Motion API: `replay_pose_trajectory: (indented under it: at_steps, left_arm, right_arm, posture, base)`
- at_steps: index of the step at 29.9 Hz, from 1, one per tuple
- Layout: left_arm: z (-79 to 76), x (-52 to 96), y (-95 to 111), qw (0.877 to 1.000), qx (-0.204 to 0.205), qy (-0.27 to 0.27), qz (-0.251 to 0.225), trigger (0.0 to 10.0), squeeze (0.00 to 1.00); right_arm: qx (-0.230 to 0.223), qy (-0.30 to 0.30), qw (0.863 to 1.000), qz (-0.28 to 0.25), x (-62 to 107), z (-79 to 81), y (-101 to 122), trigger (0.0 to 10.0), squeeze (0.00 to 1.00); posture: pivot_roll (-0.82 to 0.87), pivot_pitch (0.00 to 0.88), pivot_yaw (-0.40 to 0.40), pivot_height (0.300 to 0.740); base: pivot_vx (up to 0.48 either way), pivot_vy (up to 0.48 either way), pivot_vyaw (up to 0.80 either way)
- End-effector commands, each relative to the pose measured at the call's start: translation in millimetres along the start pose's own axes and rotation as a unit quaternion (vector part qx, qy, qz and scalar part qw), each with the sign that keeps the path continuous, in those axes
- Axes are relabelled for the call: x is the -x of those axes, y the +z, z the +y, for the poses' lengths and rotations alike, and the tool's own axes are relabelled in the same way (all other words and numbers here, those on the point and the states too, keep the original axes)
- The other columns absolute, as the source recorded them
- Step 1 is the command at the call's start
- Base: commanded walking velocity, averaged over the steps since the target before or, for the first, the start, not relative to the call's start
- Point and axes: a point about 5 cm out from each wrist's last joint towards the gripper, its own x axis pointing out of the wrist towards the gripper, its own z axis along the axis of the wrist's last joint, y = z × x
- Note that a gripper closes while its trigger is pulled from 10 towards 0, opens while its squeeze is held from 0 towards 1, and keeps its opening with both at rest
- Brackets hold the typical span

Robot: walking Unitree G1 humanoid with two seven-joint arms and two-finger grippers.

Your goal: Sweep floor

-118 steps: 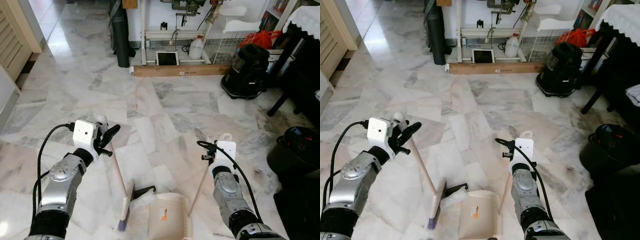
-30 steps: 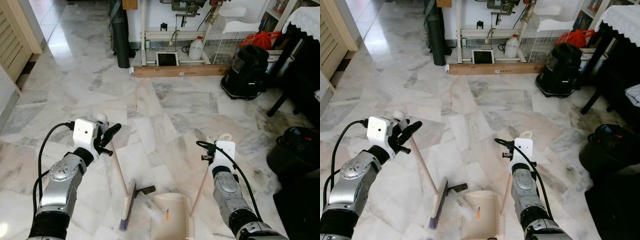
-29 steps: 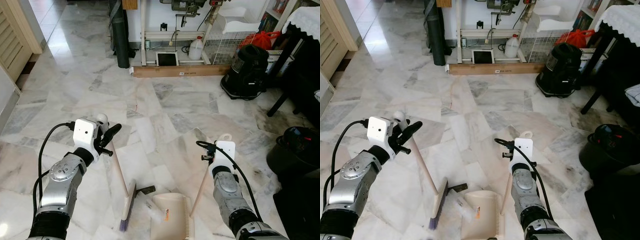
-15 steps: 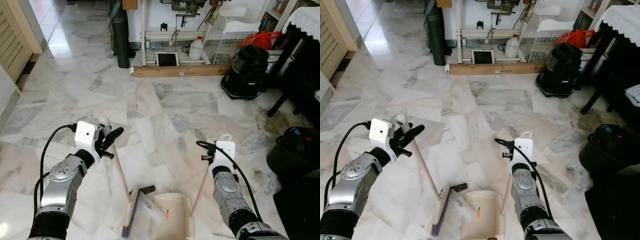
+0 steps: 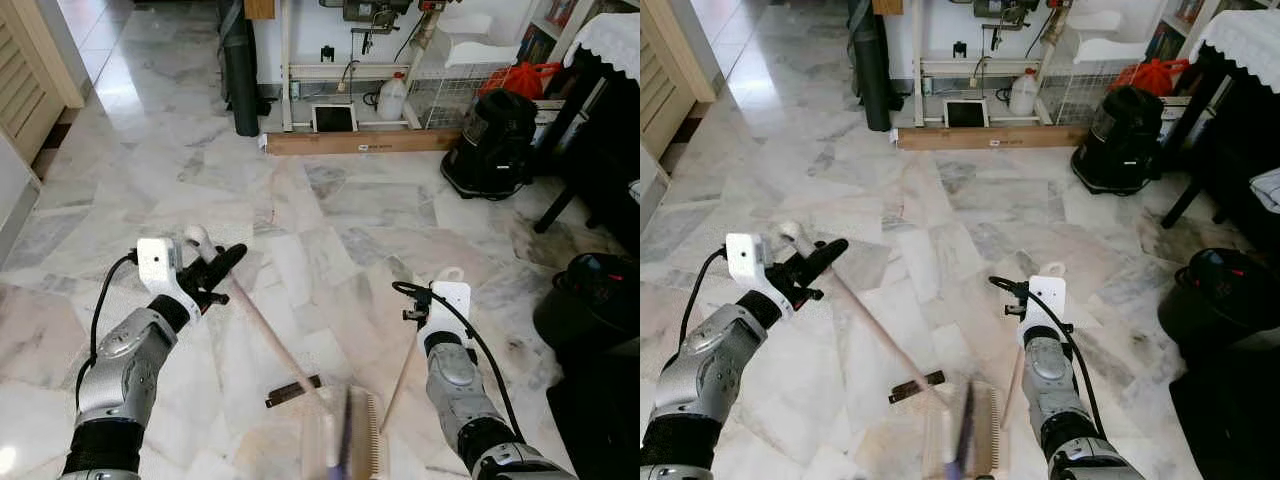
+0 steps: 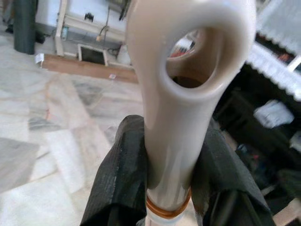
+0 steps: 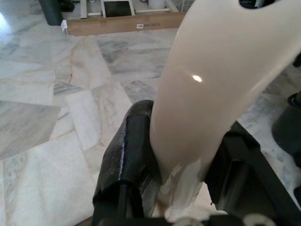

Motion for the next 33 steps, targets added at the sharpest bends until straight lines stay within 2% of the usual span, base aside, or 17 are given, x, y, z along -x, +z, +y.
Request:
replay_pose_trajectory:
  at_steps: [1, 5, 8, 10, 11, 12, 14, 16, 18, 21, 25, 33]
  left_arm:
    - [-3.0, -3.4, 19, 0.999, 0.005, -0.006, -0.041, 10.0, 0.0]
    - [-0.3, -4.7, 29, 0.998, -0.006, 0.017, -0.068, 10.0, 0.0]
    - [4.7, -5.9, 41, 0.992, -0.033, 0.057, -0.104, 10.0, 0.0]
    - [6.2, -6.0, 48, 0.988, -0.056, 0.075, -0.12, 10.0, 0.0]
    - [7.6, -6.0, 51, 0.984, -0.08, 0.094, -0.128, 10.0, 0.0]
    - [7.6, -6.0, 51, 0.984, -0.08, 0.094, -0.128, 10.0, 0.0]
    - [11.3, -4.5, 55, 0.974, -0.121, 0.127, -0.14, 10.0, 0.0]
    - [12.2, -4.1, 55, 0.972, -0.133, 0.137, -0.14, 10.0, 0.0]
    - [11.5, -4.4, 54, 0.97, -0.148, 0.136, -0.136, 10.0, 0.0]
    - [8.5, -5.0, 48, 0.972, -0.144, 0.13, -0.13, 10.0, 0.0]
    - [5.3, -6.3, 43, 0.971, -0.16, 0.127, -0.127, 10.0, 0.0]
    - [0.9, -9.1, 39, 0.971, -0.165, 0.119, -0.127, 10.0, 0.0]
  right_arm:
    - [0.006, -0.005, 0.999, 0.037, 4.7, -3.2, -15, 10.0, 0.0]
    - [0.005, -0.005, 0.999, 0.035, 4.6, -3.2, -15, 10.0, 0.0]
    - [0.003, -0.006, 0.999, 0.032, 4.1, -3.7, -13, 10.0, 0.0]
    - [0.001, -0.007, 1.0, 0.03, 3.8, -4.1, -13, 10.0, 0.0]
    - [-0.002, -0.008, 1.0, 0.029, 3.6, -4.3, -12, 10.0, 0.0]
    - [-0.002, -0.008, 1.0, 0.029, 3.6, -4.3, -12, 10.0, 0.0]
    - [-0.015, -0.013, 0.999, 0.027, 3.3, -5.1, -11, 10.0, 0.0]
    - [-0.033, -0.017, 0.999, 0.026, 2.7, -5.8, -10, 10.0, 0.0]
    - [-0.041, -0.018, 0.999, 0.024, 2.3, -6.1, -9, 10.0, 0.0]
    - [-0.081, -0.007, 0.997, 0.001, 0.7, -5.6, -1, 10.0, 0.0]
    - [-0.117, -0.003, 0.993, -0.028, -1.5, -6.9, 9, 10.0, 0.0]
    - [-0.14, -0.008, 0.986, -0.084, -2.8, -14.1, 30, 10.0, 0.0]
  posture:
    - [-0.02, 0.11, -0.046, 0.74]
    - [-0.02, 0.11, -0.046, 0.74]
    - [-0.02, 0.109, -0.046, 0.74]
    - [-0.02, 0.107, -0.046, 0.74]
    - [-0.02, 0.107, -0.046, 0.74]
    - [-0.02, 0.107, -0.046, 0.74]
    - [-0.02, 0.104, -0.045, 0.74]
    - [-0.02, 0.102, -0.044, 0.74]
    - [-0.02, 0.102, -0.045, 0.74]
    - [-0.02, 0.099, -0.045, 0.74]
    - [-0.02, 0.099, -0.045, 0.74]
    - [-0.03, 0.091, -0.043, 0.74]
  base:
    - [0.0, 0.0, 0.0]
    - [0.0, 0.0, 0.0]
    - [0.0, 0.0, 0.0]
    - [0.0, 0.0, 0.0]
    - [0.0, 0.0, 0.0]
    - [0.0, 0.0, 0.0]
    - [0.0, 0.0, 0.0]
    - [0.0, 0.0, 0.0]
    - [0.0, 0.0, 0.0]
    - [0.0, 0.0, 0.0]
    - [0.0, 0.0, 0.0]
    - [0.0, 0.0, 0.0]
